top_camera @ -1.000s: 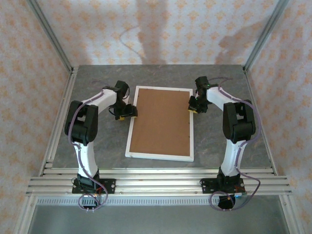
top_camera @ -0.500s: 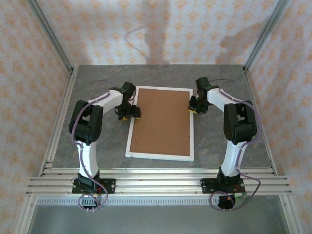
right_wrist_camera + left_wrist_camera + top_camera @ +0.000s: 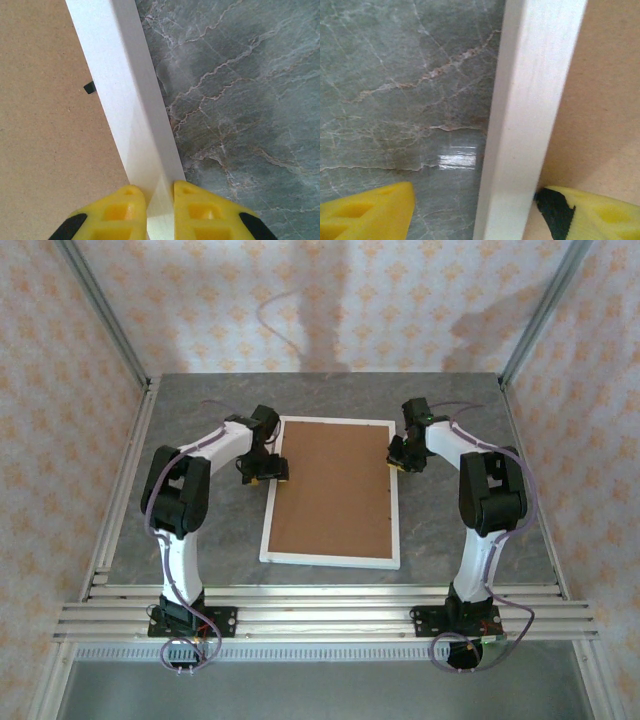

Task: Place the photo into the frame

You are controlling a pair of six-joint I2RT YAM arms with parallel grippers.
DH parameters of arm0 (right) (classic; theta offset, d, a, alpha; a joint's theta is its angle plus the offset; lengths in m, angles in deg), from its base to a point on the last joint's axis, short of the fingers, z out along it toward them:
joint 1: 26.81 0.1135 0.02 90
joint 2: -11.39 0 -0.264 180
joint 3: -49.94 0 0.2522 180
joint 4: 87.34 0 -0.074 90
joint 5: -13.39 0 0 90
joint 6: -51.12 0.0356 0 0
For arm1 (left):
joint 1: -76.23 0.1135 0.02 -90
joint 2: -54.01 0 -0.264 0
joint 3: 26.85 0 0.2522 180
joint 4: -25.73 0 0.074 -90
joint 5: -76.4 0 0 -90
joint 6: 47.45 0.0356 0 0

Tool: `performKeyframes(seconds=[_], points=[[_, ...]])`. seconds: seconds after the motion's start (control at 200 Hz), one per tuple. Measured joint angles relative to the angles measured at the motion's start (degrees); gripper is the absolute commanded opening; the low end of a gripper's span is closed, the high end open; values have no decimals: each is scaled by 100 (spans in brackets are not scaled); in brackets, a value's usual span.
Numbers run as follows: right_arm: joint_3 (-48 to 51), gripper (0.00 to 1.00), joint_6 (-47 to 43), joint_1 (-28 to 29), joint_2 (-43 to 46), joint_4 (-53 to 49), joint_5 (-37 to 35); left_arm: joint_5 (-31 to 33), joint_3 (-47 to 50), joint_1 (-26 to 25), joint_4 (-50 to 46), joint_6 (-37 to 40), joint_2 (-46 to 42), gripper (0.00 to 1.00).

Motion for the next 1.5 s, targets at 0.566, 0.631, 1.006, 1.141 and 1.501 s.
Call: performKeyframes(seconds=[0.566,0.631,1.006,1.141,1.501], points=[[-42,14,-9,17,0,-63,-79,-490,1580,601,-39,63,-2116,75],[-42,14,-9,17,0,-66,-79,-557,1912,599,-52,66,-2214,75],[-42,14,-70,24,-2,-66,-76,-881,3289,385,57,0,-2717,74],[-42,14,-70,28,-2,-63,-79,-920,3451,249,203,-92,-2717,74],[-42,14,-76,28,-4,-63,-79,-758,3320,114,308,-103,-2691,74]])
